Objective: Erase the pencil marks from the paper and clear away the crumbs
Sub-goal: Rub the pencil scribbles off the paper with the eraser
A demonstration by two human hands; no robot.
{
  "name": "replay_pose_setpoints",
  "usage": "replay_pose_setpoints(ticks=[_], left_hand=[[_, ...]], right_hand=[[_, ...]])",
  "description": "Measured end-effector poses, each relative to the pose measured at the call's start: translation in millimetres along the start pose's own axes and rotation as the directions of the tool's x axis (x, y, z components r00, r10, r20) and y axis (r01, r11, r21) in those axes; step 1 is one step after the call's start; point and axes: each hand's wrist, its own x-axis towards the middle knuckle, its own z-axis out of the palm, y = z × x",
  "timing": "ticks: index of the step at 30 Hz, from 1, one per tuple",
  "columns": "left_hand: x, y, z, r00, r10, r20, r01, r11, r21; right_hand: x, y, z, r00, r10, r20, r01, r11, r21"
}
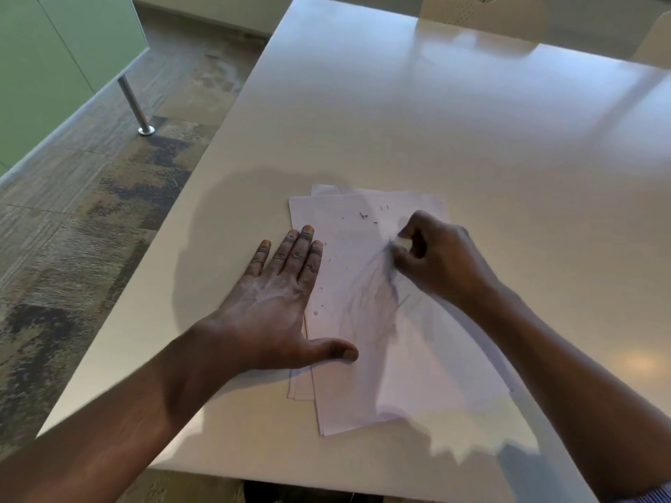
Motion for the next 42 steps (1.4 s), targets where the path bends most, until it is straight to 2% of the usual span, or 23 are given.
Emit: replay_pose_setpoints(ticks=[2,5,6,8,10,12,14,17,18,20,22,24,25,26,28,30,32,36,38,39,42], left_hand=[[0.5,-0.2,1.1,1.0,0.0,0.002,0.0,1.0,0.001],[1.2,-0.8,2.9,1.0,-0.001,-0.001,0.001,1.0,-0.003],[1.5,-0.4,2.9,1.0,0.0,-0.004,0.0,1.0,-0.003],[0.7,-0.1,1.8,1.0,0.0,-0.004,0.0,1.0,-0.004],[0.3,0.3,0.1,1.0,-0.001,0.007,0.001,1.0,-0.007],[0.1,0.2,-1.1,1.0,-0.001,0.005,0.001,1.0,-0.011],[-0.5,0.3,-0.6,1.0,-0.001,0.006,0.001,1.0,-0.009],[-0.2,0.7,1.2,1.0,-0.005,0.001,0.005,1.0,-0.007],[0.4,1.4,1.2,1.0,-0.005,0.003,0.005,1.0,-0.009],[0.2,1.1,0.2,1.0,-0.005,0.0,0.005,1.0,-0.013],[-0.1,0.8,-1.0,1.0,-0.005,0.004,0.005,1.0,-0.005],[-0.7,0.6,-1.3,1.0,-0.006,0.012,0.006,1.0,0.001],[-0.3,0.8,-1.4,1.0,-0.006,0.014,0.006,1.0,0.003],[-0.5,0.9,-0.7,1.0,-0.007,0.017,0.007,1.0,0.004],[0.5,0.6,0.3,1.0,-0.009,0.014,0.009,1.0,0.002],[0.3,0.5,1.1,1.0,-0.01,0.016,0.01,1.0,-0.004],[0.5,0.6,0.3,1.0,-0.007,0.011,0.007,1.0,-0.008],[-0.8,0.8,-2.5,1.0,-0.008,0.022,0.008,1.0,0.014],[-1.2,1.1,-2.7,1.0,-0.007,0.03,0.006,1.0,0.015],[-1.1,1.1,-2.3,1.0,-0.006,0.031,0.005,1.0,0.012],[-0.7,1.1,-2.3,0.999,-0.007,0.034,0.007,1.0,0.008]], right_hand=[[-11.2,-17.4,3.2,0.996,-0.07,0.054,0.066,0.996,0.06],[-46.8,-50.4,13.2,0.932,-0.264,0.249,0.242,0.964,0.115],[-48.7,-49.9,14.6,0.924,-0.286,0.254,0.265,0.958,0.114],[-32.3,-34.3,13.7,0.962,-0.227,0.154,0.213,0.972,0.099],[-8.0,-12.7,7.0,0.996,-0.07,0.052,0.068,0.997,0.037],[3.5,-4.7,4.1,1.0,0.021,-0.009,-0.021,1.0,0.006],[-6.0,-19.7,9.8,1.0,-0.012,0.002,0.012,0.998,0.058],[-38.9,-48.6,20.4,0.97,-0.209,0.127,0.196,0.975,0.108],[-42.1,-48.0,20.2,0.963,-0.231,0.138,0.219,0.97,0.102],[-28.9,-31.1,17.0,0.983,-0.172,0.061,0.167,0.982,0.085],[-5.9,-6.8,7.7,0.999,-0.022,-0.026,0.023,0.999,0.034],[8.2,6.2,0.2,0.994,0.086,-0.06,-0.085,0.996,0.015],[7.5,2.3,-0.2,0.994,0.091,-0.056,-0.09,0.996,0.02],[1.3,-6.4,1.4,0.997,0.066,-0.031,-0.065,0.997,0.042],[-24.0,-31.5,8.8,0.993,-0.089,0.079,0.082,0.993,0.088],[-49.7,-52.2,13.3,0.95,-0.23,0.212,0.215,0.972,0.092],[-43.3,-43.0,12.5,0.962,-0.221,0.161,0.207,0.974,0.096],[-0.6,-0.2,-1.2,0.999,0.031,-0.02,-0.031,0.999,0.029],[-2.7,-6.6,1.7,1.0,0.004,-0.03,-0.003,0.999,0.045],[-10.3,-15.7,5.3,0.998,-0.055,-0.006,0.056,0.996,0.076],[-34.9,-33.6,11.9,0.97,-0.208,0.126,0.195,0.974,0.113]])
